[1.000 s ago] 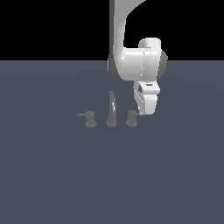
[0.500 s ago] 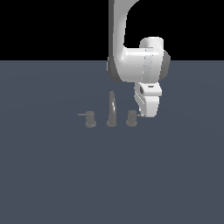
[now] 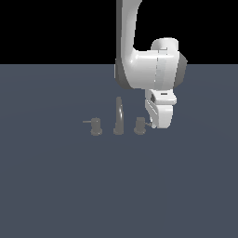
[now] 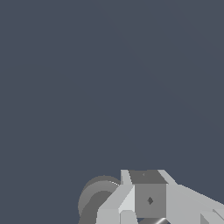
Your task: Turn on the faucet by rotating a designated handle.
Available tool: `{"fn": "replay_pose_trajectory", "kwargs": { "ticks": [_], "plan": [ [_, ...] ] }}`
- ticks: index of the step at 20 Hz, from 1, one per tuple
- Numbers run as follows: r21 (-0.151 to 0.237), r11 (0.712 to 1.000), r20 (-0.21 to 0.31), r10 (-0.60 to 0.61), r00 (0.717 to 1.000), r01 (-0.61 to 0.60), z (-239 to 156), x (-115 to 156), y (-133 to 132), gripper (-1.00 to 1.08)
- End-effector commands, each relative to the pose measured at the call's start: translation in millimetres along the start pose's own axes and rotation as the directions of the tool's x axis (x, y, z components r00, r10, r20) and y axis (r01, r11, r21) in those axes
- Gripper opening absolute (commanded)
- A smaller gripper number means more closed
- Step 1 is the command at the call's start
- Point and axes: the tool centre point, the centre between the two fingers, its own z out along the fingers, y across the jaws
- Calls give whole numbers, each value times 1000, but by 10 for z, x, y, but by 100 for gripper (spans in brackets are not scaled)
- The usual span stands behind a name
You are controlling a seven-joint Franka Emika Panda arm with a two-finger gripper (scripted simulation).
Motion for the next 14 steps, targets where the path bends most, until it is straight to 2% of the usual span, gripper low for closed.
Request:
{"fn": "replay_pose_trajectory", "kwargs": {
  "ticks": [1,8,9,10,14],
  "plan": [
    [-3,1000,5,-9,1000,9,-3,-138,45,-100],
    [-10,1000,8,-15,1000,15,-11,-408,209,-100],
    [-10,1000,8,-15,1000,15,-11,-408,209,-100],
    [-4,1000,-2,14,1000,-14,-4,-179,190,-100],
    [-7,1000,3,-1,1000,1,-8,-494,140,-100]
  ]
}}
